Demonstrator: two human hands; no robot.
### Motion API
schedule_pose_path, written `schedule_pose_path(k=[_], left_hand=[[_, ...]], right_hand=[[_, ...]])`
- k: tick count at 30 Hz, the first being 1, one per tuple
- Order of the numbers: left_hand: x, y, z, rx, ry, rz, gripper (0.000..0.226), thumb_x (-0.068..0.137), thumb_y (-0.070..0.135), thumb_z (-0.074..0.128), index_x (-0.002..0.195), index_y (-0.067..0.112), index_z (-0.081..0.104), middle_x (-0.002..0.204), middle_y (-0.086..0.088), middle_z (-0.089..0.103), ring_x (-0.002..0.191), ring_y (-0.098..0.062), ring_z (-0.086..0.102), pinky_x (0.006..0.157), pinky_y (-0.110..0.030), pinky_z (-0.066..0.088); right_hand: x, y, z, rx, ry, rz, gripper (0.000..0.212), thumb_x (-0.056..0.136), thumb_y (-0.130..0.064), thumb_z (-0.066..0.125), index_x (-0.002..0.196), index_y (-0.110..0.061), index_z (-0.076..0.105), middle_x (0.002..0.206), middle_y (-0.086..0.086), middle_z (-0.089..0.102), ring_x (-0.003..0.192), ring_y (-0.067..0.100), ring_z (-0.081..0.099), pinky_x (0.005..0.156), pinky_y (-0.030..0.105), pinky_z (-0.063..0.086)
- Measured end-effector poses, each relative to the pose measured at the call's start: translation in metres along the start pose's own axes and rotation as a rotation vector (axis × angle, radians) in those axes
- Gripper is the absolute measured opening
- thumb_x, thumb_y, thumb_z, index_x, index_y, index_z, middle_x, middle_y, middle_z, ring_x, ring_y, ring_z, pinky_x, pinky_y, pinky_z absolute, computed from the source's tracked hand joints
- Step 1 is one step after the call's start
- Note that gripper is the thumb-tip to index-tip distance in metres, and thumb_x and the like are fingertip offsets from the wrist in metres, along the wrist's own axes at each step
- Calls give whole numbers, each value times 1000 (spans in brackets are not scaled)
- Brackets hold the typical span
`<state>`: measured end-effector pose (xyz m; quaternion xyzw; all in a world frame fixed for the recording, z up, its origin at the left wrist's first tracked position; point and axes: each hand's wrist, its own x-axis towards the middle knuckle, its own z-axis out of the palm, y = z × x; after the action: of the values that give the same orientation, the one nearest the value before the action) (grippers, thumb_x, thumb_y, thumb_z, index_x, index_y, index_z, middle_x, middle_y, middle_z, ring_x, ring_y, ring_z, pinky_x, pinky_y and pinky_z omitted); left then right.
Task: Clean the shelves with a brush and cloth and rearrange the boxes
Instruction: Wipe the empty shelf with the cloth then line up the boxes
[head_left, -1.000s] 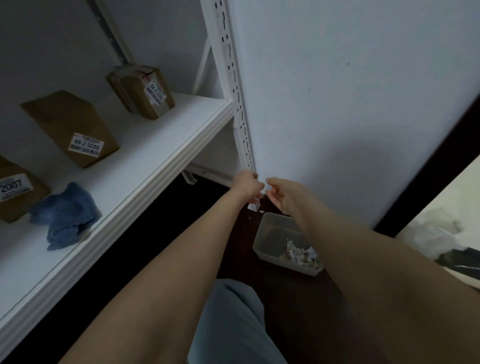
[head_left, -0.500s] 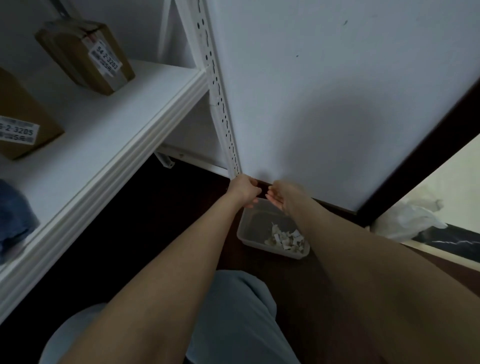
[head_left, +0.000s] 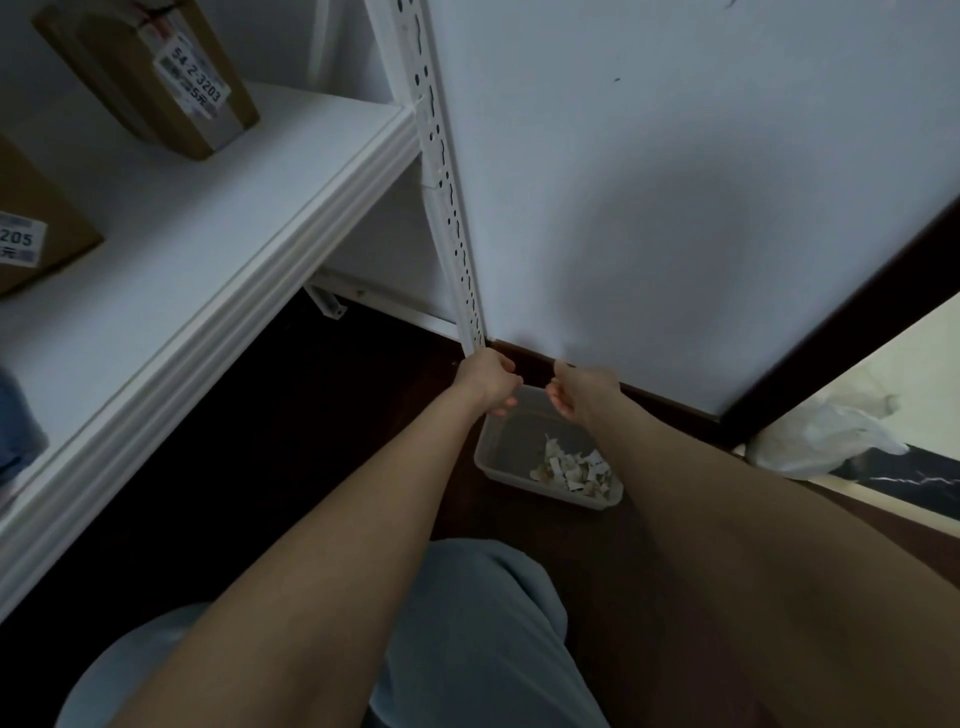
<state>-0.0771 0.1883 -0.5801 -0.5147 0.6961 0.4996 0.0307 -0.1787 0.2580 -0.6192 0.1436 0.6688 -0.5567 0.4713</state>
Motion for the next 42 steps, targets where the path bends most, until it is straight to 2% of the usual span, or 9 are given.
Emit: schedule_pose_path(k=[5, 10, 14, 19, 23, 26, 30, 35, 42], left_hand=[[4, -5, -2, -5, 15, -25, 37, 93, 9, 56, 131, 8, 52, 124, -14, 60, 95, -23, 68, 62, -24, 54], [5, -9, -2, -1, 18, -32, 39, 92, 9, 57, 131, 9, 52, 124, -15, 60, 93, -23, 67, 53, -20, 51], [6, -10, -2, 0, 19, -37, 39, 92, 9, 58, 131, 9, 52, 124, -15, 59, 99, -25, 67, 55, -20, 52], [5, -10, -5, 0, 26, -31, 38, 93, 10, 57, 130, 9, 53, 123, -14, 60, 94, -22, 68, 51, -18, 51], [-5, -7, -12, 2, 43, -30, 35, 93, 11, 56, 128, 9, 54, 119, -13, 61, 92, -21, 67, 52, -19, 50], [-20, -1, -28, 3, 86, -2, 31, 92, 8, 55, 123, 8, 58, 106, -11, 64, 73, -13, 63, 53, -20, 52], [-52, 3, -68, 28, 242, 64, 22, 90, 5, 57, 110, 8, 66, 101, -10, 66, 83, -18, 66, 67, -27, 57], [-104, -1, -122, 33, 466, 155, 23, 97, 17, 49, 90, 6, 68, 82, -13, 70, 59, -16, 63, 65, -29, 58], [-190, -24, -195, 170, 802, 222, 29, 88, 9, 43, 102, 16, 68, 107, -8, 69, 98, -24, 62, 80, -26, 46]], right_hand=[[10, 1, -3, -136, 90, 84, 32, 104, -16, 35, 120, 6, 52, 102, 16, 66, 64, 19, 62, 40, 25, 48], [11, 4, -6, -412, 118, -158, 35, 96, -29, 54, 110, -1, 67, 63, -2, 61, 58, 10, 55, 50, 23, 44], [15, 4, -6, -310, -52, -101, 40, 96, -4, 44, 136, 0, 43, 111, 20, 58, 69, 14, 57, 54, 21, 50], [14, 5, -3, -585, 164, -225, 33, 92, -38, 56, 91, -7, 67, 103, 9, 70, 82, 22, 63, 66, 31, 50], [-3, -2, 7, -705, 118, -289, 31, 101, -21, 38, 121, -6, 56, 123, 17, 56, 108, 31, 56, 89, 37, 49], [-26, -10, 29, -743, 69, -396, 25, 96, -17, 48, 110, -3, 63, 112, 18, 63, 91, 27, 58, 71, 30, 43], [-72, -18, 72, -722, -26, -519, 34, 91, -30, 54, 102, -3, 69, 97, 11, 67, 84, 28, 61, 63, 26, 47], [-141, -18, 124, -663, -151, -649, 32, 96, -20, 46, 113, -2, 65, 121, 18, 63, 113, 33, 57, 94, 35, 48], [-239, 8, 187, -711, -257, -898, 24, 92, -23, 49, 113, -21, 62, 115, 7, 65, 106, 27, 60, 75, 28, 43]])
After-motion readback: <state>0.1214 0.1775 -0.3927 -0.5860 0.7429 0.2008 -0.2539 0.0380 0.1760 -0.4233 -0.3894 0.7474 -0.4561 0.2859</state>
